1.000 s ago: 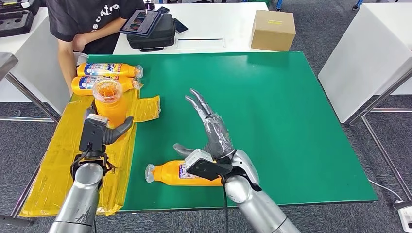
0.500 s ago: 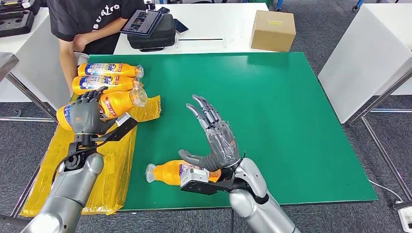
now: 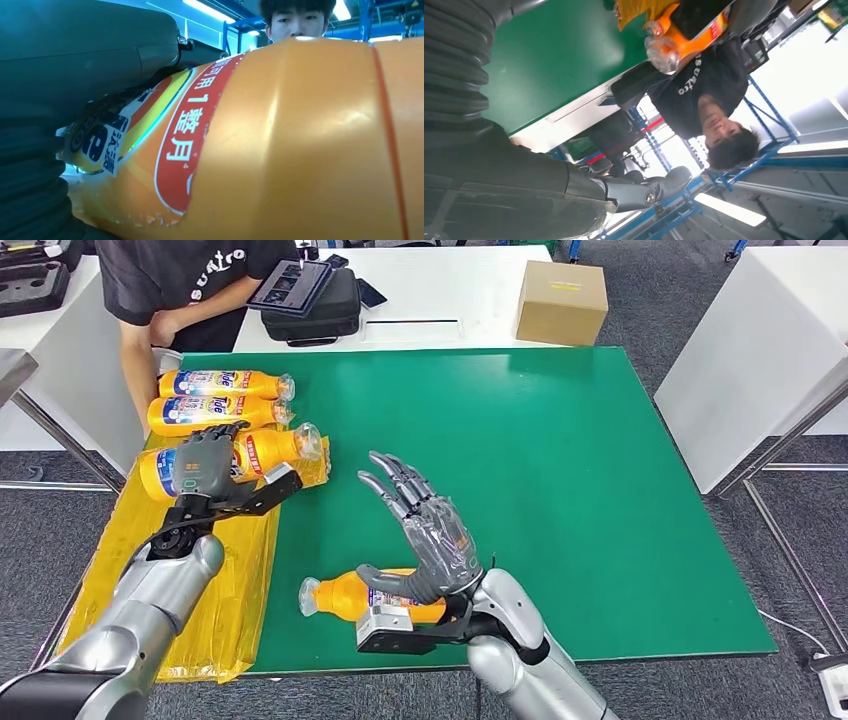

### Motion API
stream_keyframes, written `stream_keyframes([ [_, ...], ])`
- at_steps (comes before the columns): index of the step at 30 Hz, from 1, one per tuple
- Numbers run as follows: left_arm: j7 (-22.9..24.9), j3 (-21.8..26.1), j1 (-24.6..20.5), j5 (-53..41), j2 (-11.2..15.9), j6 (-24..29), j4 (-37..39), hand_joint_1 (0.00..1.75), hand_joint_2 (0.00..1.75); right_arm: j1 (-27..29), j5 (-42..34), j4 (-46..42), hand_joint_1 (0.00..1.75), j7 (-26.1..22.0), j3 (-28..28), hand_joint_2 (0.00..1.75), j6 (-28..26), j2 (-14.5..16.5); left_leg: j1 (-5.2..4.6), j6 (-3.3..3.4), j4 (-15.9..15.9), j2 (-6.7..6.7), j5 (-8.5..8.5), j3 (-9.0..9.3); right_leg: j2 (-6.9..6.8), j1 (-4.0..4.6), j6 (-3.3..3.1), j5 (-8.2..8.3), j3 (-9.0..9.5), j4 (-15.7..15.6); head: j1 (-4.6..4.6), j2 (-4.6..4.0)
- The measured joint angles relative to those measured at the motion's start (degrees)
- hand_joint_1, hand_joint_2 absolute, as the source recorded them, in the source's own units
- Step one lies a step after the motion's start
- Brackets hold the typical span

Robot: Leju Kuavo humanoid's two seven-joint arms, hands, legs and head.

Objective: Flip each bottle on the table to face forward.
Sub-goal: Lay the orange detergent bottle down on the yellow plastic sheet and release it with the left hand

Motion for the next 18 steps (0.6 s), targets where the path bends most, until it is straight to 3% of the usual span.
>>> stream_keyframes([
  [8,0.62,-0.26,-2.76,-0.26,-0.02,-0.27,4.40,1.75,1.75,-0.43,0.00,0.00,0.00,0.02,0.82,1.75,0.39,-0.07,-0.01,-0.01,0.00,0.00,0.00,-0.03,0.00,-0.01,0.00,0.00,-0.01,0.00,0.01,-0.01],
  [16,6.33,-0.22,-6.57,-1.98,1.11,-4.26,8.35,1.75,1.75,-1.52,0.33,0.36,0.00,0.68,2.64,1.75,2.44,-0.27,0.01,-0.01,0.00,0.00,0.00,-0.05,0.00,0.01,0.00,0.00,-0.01,0.01,-0.01,-0.01],
  [17,6.91,-0.20,-7.20,-2.09,1.46,-4.81,8.98,1.66,1.75,-1.73,0.42,0.45,0.00,0.80,2.91,1.75,2.70,-0.33,0.02,-0.01,0.00,0.00,0.01,-0.05,0.01,0.02,0.00,0.00,-0.01,0.01,-0.01,-0.01],
  [18,7.39,-0.12,-7.83,-2.08,1.84,-5.34,9.55,1.30,1.75,-1.97,0.52,0.56,0.00,0.98,3.16,1.75,2.96,-0.37,0.03,-0.01,0.00,0.00,0.01,-0.05,0.01,0.03,0.00,0.00,-0.01,0.01,-0.01,-0.02],
])
